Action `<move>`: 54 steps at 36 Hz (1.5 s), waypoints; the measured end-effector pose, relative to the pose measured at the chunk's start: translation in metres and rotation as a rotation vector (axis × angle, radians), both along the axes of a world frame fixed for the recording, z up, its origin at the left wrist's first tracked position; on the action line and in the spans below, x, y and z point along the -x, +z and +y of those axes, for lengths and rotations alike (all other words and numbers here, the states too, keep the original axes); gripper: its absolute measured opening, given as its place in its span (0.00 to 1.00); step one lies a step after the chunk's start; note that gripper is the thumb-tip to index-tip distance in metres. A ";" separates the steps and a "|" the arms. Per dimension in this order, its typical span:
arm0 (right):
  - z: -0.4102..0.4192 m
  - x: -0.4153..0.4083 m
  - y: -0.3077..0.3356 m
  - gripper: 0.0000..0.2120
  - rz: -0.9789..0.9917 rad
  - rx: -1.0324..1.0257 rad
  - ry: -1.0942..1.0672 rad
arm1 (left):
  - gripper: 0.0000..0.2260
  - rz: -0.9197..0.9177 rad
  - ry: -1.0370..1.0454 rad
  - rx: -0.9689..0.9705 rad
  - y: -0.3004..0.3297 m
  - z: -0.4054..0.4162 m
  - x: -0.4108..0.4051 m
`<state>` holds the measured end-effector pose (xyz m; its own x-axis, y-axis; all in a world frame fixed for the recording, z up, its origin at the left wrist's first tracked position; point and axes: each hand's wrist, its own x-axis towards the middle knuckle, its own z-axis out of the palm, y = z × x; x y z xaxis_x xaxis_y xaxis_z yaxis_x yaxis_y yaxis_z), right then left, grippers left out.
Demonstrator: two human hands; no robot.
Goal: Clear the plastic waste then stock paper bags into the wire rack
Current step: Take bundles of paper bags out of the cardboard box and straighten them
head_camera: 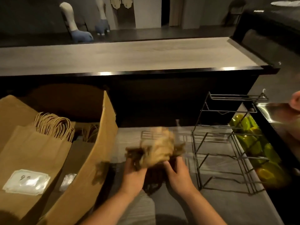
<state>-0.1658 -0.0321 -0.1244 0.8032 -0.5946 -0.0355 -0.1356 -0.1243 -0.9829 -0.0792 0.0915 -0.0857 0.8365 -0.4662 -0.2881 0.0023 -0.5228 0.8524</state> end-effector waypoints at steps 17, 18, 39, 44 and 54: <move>-0.017 0.001 -0.032 0.38 0.131 0.197 0.080 | 0.06 -0.019 0.103 0.148 -0.019 -0.006 -0.025; -0.016 -0.001 -0.031 0.37 0.138 0.174 0.078 | 0.06 -0.008 0.104 0.159 -0.020 -0.006 -0.025; -0.021 0.005 -0.032 0.14 0.111 0.116 0.054 | 0.11 0.137 0.133 0.290 -0.031 0.006 -0.023; -0.022 -0.001 -0.020 0.12 0.044 0.055 0.014 | 0.17 0.309 0.082 0.400 -0.027 0.014 -0.017; -0.020 0.003 -0.012 0.07 0.027 0.181 -0.033 | 0.12 -0.306 -0.018 -0.002 -0.030 0.019 -0.014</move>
<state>-0.1688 -0.0518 -0.1360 0.7832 -0.6195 0.0526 -0.1688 -0.2934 -0.9410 -0.0651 0.1110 -0.1158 0.8763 -0.4811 -0.0249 -0.2636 -0.5222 0.8111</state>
